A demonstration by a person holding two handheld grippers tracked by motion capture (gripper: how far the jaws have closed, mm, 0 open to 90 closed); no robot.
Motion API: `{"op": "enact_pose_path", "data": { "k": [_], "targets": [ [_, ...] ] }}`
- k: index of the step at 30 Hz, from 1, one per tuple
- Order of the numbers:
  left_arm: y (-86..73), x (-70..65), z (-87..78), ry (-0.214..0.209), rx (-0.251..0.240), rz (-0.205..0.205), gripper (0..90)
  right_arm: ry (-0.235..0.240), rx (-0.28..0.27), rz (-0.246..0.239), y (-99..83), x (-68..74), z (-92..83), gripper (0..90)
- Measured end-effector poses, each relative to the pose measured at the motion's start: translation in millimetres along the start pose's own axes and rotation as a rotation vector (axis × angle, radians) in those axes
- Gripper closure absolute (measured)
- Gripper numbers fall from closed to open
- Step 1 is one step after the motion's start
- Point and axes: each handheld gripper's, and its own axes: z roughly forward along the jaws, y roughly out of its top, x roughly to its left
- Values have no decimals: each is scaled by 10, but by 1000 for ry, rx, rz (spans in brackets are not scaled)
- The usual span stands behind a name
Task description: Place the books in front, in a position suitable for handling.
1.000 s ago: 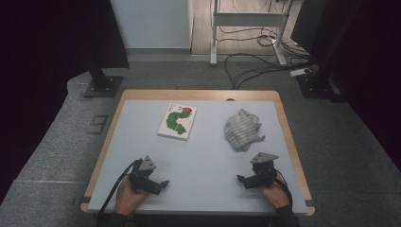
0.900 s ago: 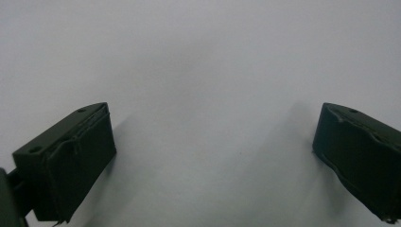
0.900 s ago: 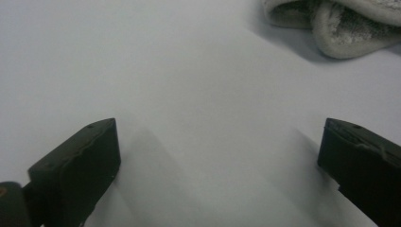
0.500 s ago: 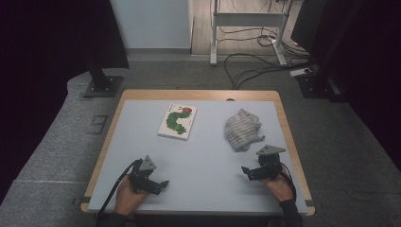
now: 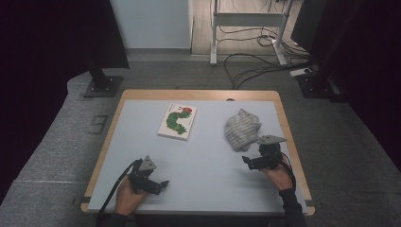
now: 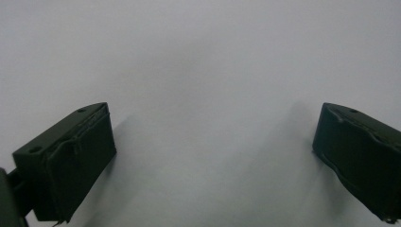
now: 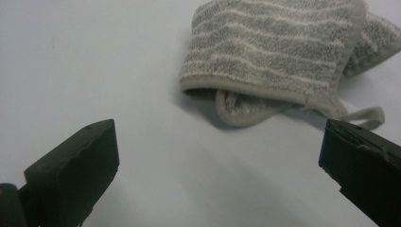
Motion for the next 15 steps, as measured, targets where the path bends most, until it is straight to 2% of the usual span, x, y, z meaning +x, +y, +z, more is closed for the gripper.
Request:
{"op": "enact_pose_path", "data": {
  "k": [15],
  "targets": [
    [0, 0, 0, 0, 0, 0, 0, -39, -34, 3, 281, -136, 102, 0]
  ]
}}
